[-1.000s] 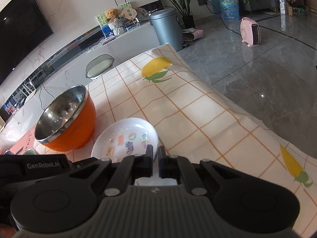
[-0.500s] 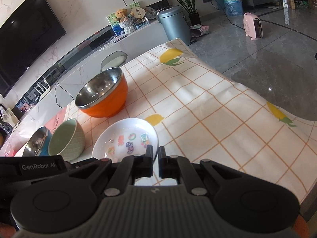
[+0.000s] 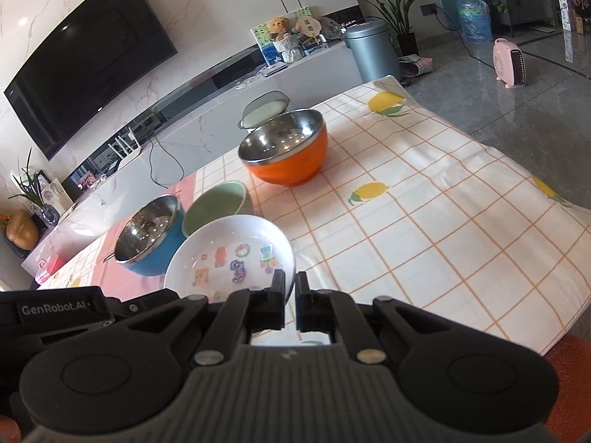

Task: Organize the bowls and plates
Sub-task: 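Carry the small white plate with the left gripper onto the glass plate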

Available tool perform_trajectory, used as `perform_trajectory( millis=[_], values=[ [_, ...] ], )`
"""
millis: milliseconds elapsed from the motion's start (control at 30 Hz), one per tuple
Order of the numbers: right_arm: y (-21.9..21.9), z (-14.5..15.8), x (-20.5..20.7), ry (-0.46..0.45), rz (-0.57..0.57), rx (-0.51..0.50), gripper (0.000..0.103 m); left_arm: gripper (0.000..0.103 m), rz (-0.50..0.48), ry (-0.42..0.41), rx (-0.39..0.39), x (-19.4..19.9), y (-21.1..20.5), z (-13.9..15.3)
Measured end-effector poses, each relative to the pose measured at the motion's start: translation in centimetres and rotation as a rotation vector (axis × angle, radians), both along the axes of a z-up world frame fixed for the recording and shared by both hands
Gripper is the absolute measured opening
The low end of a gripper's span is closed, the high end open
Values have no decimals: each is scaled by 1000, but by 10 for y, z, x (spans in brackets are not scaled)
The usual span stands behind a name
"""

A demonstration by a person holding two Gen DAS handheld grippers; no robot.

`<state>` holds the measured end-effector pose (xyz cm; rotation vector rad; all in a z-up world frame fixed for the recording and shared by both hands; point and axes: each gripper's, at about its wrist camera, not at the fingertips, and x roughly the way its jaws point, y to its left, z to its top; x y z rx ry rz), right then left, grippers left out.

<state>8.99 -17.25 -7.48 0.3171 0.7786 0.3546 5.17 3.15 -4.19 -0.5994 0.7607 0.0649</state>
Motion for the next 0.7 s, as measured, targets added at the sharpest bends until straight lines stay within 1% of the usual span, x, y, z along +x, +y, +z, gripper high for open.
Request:
perform_trajectory(
  millis=[233, 333, 500, 700],
  values=[
    [35, 6, -28, -9, 85, -7, 2, 4, 71, -11, -18, -39, 36, 0],
    [48, 5, -38, -5, 120, -12, 2, 4, 92, -14, -14, -51, 46, 0],
    [67, 3, -48, 6, 168, -23, 2, 4, 115, -14, 0, -69, 59, -2],
    [87, -2, -53, 22, 217, -41, 2, 4, 144, 12, -19, -79, 78, -11]
  ],
)
